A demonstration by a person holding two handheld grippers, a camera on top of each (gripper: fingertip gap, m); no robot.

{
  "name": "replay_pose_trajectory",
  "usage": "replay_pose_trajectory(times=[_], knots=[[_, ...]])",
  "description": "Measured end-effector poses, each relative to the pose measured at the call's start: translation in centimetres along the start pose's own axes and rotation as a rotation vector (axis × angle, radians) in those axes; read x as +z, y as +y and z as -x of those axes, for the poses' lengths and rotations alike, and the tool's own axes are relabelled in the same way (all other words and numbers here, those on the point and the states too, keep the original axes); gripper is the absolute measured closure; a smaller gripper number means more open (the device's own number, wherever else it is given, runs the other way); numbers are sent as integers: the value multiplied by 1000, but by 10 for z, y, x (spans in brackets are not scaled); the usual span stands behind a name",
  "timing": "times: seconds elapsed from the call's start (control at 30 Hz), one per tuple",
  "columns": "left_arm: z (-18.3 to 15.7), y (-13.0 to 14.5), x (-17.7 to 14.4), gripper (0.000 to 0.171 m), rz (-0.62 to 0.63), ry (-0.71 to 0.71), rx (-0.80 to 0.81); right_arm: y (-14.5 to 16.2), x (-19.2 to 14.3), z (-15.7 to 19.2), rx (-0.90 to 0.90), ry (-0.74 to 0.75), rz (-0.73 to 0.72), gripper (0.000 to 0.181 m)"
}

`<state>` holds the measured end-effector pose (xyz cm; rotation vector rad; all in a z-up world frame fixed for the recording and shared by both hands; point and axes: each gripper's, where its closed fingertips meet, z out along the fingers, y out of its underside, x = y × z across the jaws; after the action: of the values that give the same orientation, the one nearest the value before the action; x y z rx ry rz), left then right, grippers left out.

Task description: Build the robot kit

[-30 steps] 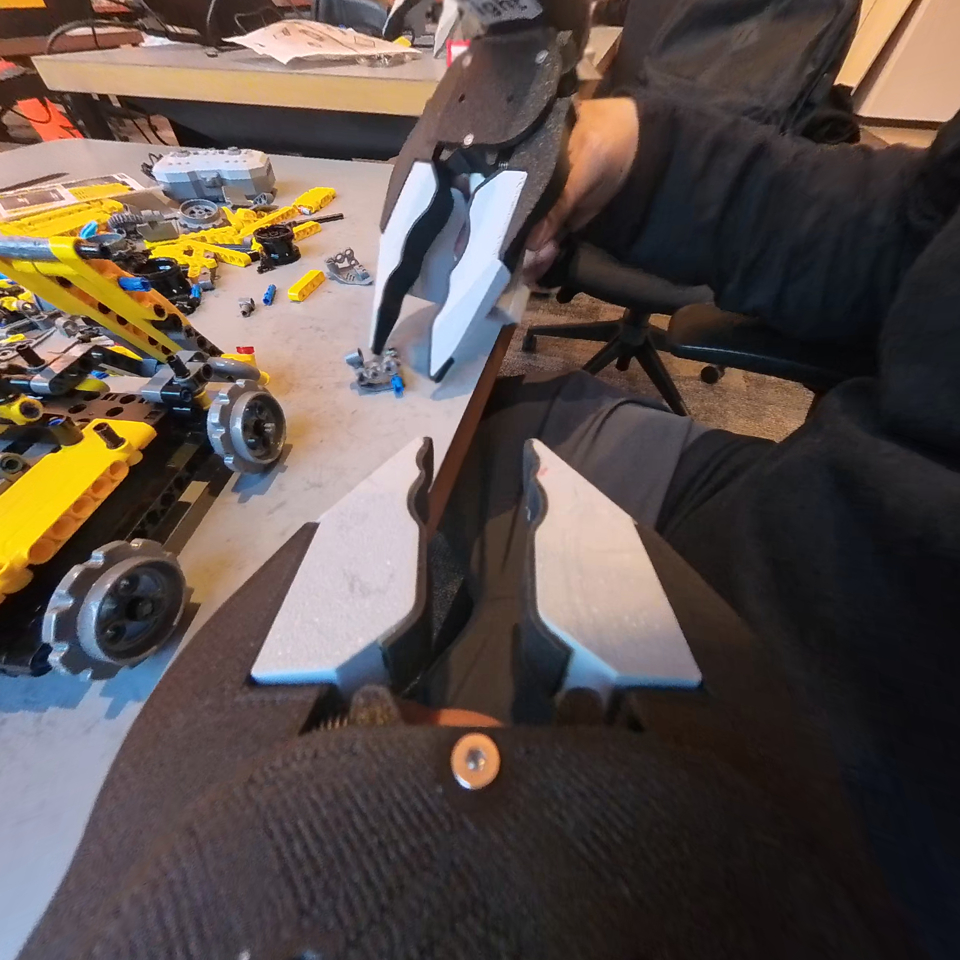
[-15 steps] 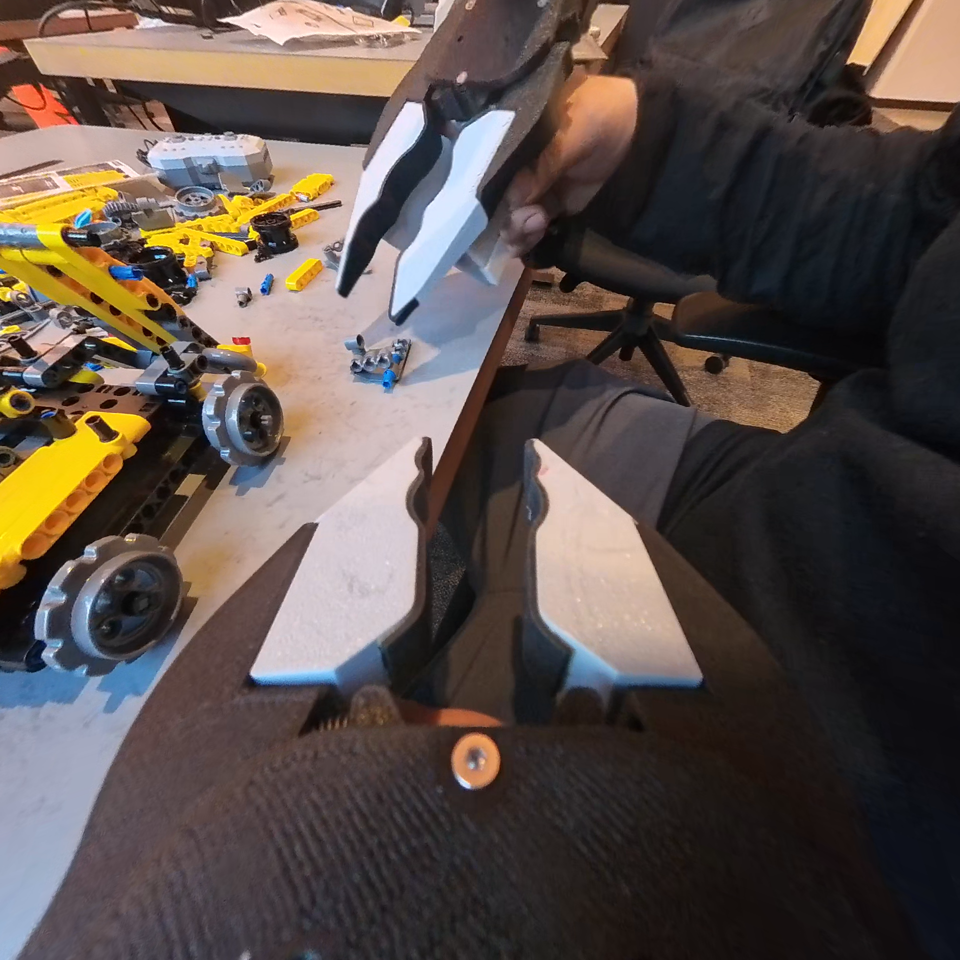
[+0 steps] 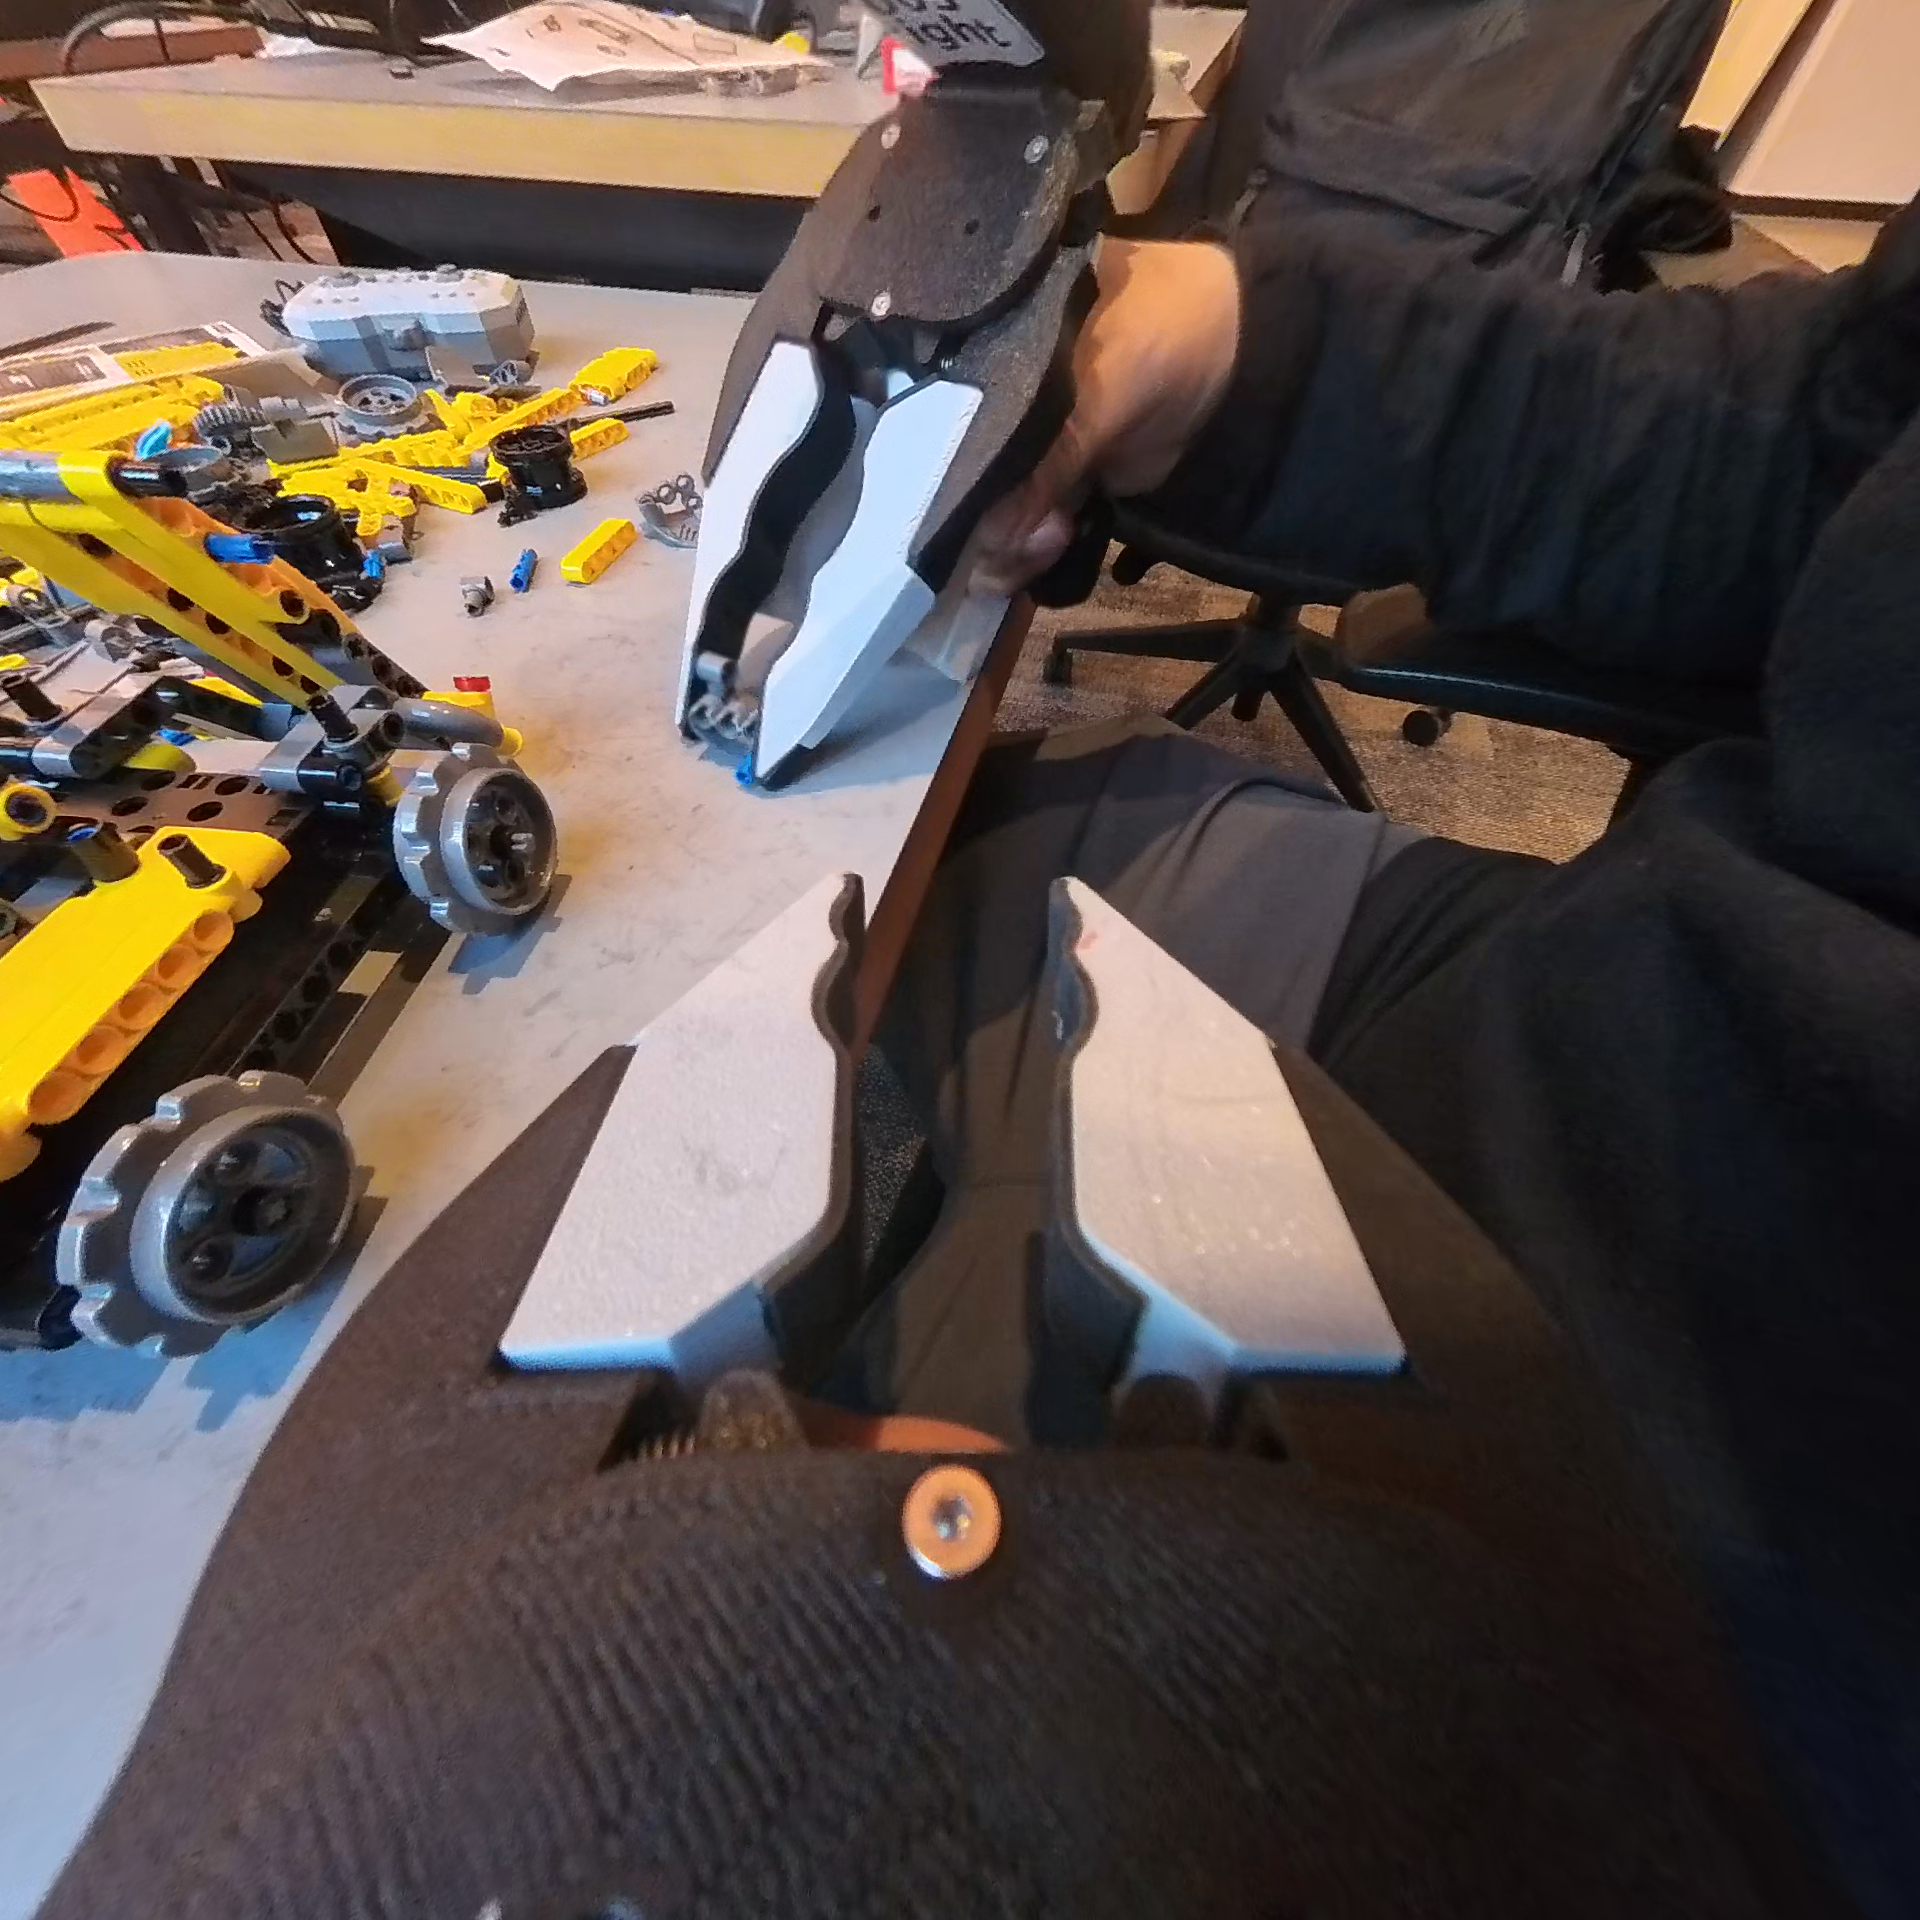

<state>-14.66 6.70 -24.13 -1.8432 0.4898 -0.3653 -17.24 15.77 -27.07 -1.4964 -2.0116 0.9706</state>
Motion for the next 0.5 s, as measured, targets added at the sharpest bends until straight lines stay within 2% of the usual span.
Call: replay_pose_trajectory(times=[0.2, 0.3, 0.43, 0.5], knots=[[-1, 0, 1, 139, 0, 4, -2, -7, -4, 3, 20, -27, -45, 149], [-1, 2, 2, 138, 9, 4, 5, -10, -15, -7, 37, -10, -76, 149], [-2, 0, 1, 138, 3, 0, 9, 5, -55, -57, 8, 204, -35, 149], [-3, 0, 2, 138, 2, 6, 7, 12, -80, -86, 84, 307, -59, 152]])
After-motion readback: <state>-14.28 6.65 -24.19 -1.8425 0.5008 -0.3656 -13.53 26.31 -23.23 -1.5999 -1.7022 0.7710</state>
